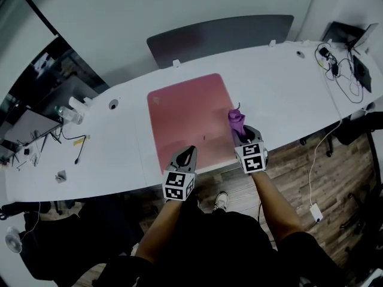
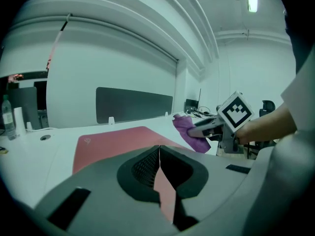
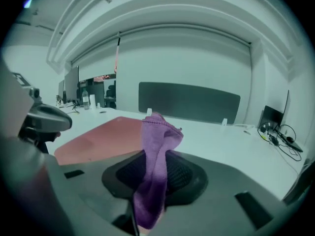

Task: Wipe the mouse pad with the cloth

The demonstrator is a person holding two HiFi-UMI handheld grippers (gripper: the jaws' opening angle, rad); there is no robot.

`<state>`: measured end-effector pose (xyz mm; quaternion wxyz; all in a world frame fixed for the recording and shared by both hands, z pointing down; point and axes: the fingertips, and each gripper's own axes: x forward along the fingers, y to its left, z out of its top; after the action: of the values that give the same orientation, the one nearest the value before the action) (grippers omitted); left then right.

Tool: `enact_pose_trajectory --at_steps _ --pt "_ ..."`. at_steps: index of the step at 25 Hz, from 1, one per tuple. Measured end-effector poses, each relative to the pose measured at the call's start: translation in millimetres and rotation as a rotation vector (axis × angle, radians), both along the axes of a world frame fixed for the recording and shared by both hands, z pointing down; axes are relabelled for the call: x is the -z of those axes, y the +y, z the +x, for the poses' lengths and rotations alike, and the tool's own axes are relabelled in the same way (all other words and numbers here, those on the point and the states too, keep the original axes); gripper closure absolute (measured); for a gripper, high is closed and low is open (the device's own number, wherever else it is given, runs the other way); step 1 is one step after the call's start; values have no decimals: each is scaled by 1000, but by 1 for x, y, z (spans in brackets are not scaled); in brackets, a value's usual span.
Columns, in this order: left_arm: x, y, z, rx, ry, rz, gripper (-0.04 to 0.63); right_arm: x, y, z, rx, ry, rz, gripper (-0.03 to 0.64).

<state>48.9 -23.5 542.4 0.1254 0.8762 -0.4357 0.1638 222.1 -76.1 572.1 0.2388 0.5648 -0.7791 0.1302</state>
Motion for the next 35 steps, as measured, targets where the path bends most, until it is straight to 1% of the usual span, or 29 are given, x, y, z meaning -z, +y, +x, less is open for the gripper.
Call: enact_pose_trajectory --at_steps 2,4,8,10,12,15,18,21,25,30,35 --pt "10 -2 -7 19 12 18 572 31 -1 -1 12 -34 79 499" --pt "25 -4 -13 40 38 41 572 60 1 -2 27 -54 149 499" --pt "61 -4 -23 69 89 112 572 111 16 -10 61 -92 281 499" --pt "80 -4 -26 80 106 145 572 132 25 -16 77 -121 334 499" --pt "97 -3 -33 94 106 174 572 146 33 -24 90 -134 365 499" --pt "115 -4 -54 160 97 210 572 148 34 -37 101 -124 357 499" --pt "125 -4 -76 220 122 213 572 147 33 -52 128 -124 349 501" --pt "127 2 -89 235 109 221 572 154 35 -67 152 -104 376 508" --pt "126 9 -100 249 105 222 572 165 39 -82 178 -119 396 508" --pt "132 10 -116 262 74 245 572 172 41 -93 193 -132 417 508" --pt "127 18 -117 271 81 233 572 172 46 -97 198 -137 415 508"
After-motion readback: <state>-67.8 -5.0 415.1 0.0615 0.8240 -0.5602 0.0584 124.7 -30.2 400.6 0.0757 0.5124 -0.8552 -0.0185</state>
